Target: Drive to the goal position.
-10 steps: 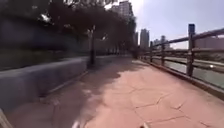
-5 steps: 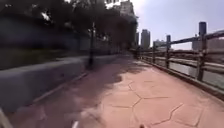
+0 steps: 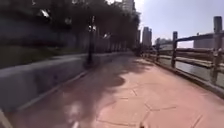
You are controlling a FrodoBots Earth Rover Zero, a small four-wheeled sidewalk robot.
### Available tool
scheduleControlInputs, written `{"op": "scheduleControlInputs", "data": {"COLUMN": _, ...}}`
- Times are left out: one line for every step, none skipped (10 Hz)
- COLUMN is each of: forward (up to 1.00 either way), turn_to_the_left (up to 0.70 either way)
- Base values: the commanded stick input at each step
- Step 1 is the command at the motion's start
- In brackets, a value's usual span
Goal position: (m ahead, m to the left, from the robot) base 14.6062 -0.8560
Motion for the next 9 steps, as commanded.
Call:
{"op": "scheduleControlInputs", "data": {"forward": 0.7, "turn_to_the_left": 0.0}}
{"op": "scheduleControlInputs", "data": {"forward": 0.64, "turn_to_the_left": 0.0}}
{"op": "scheduleControlInputs", "data": {"forward": 0.6, "turn_to_the_left": 0.0}}
{"op": "scheduleControlInputs", "data": {"forward": 0.6, "turn_to_the_left": 0.0}}
{"op": "scheduleControlInputs", "data": {"forward": 0.6, "turn_to_the_left": -0.03}}
{"op": "scheduleControlInputs", "data": {"forward": 0.63, "turn_to_the_left": -0.3}}
{"op": "scheduleControlInputs", "data": {"forward": 0.63, "turn_to_the_left": -0.32}}
{"op": "scheduleControlInputs", "data": {"forward": 0.63, "turn_to_the_left": -0.32}}
{"op": "scheduleControlInputs", "data": {"forward": 0.65, "turn_to_the_left": -0.33}}
